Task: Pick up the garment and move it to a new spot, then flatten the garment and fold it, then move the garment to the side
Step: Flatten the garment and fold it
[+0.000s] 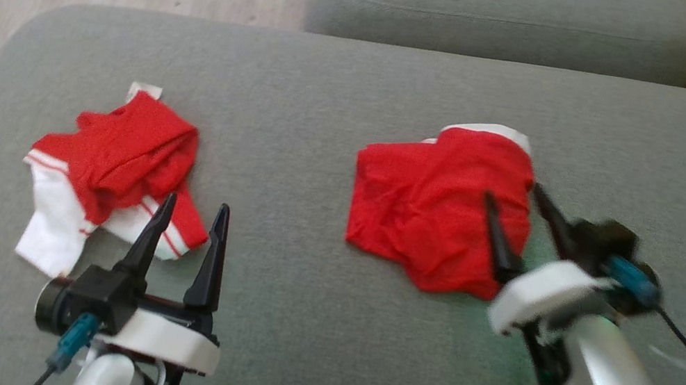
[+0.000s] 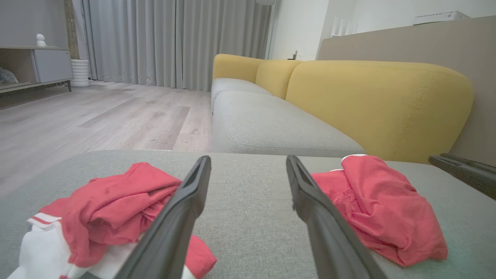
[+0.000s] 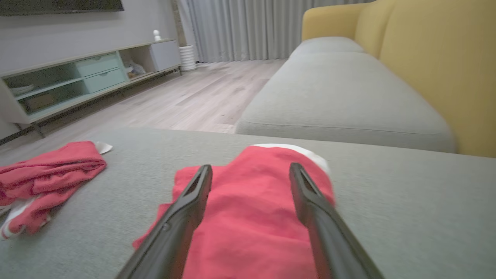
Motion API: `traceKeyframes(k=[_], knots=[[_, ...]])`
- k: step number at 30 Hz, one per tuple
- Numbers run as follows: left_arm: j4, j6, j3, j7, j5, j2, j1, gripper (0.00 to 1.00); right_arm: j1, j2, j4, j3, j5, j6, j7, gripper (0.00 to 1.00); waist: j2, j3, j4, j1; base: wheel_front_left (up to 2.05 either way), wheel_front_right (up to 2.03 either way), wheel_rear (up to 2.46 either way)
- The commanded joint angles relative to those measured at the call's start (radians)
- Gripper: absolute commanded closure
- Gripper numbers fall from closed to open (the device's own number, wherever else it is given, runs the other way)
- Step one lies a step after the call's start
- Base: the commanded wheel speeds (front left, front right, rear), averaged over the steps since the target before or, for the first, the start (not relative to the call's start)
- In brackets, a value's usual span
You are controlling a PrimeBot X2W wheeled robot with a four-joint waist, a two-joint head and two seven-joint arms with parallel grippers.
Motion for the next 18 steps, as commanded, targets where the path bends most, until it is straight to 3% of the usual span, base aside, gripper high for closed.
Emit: traceKeyframes(k=[1, 10, 18], knots=[[-0.036, 0.002, 0.042, -0.008, 0.002, 0.001, -0.014, 0.0, 0.001, -0.003, -0.043, -0.006, -0.012, -0.001, -0.011, 0.0, 0.0, -0.012, -0.018, 0.0, 0.0, 0.0, 0.0], [-0.064, 0.005, 0.046, -0.008, -0.002, 0.001, -0.005, 0.0, 0.215, 0.034, -0.303, -0.248, -0.118, -0.001, -0.011, 0.0, 0.0, -0.005, -0.075, 0.0, 0.0, 0.0, 0.0], [-0.071, 0.009, 0.033, -0.008, -0.006, 0.001, -0.007, 0.0, 0.289, 0.051, -0.391, -0.28, -0.135, -0.001, -0.011, 0.0, 0.0, 0.017, -0.091, 0.0, 0.0, 0.0, 0.0]])
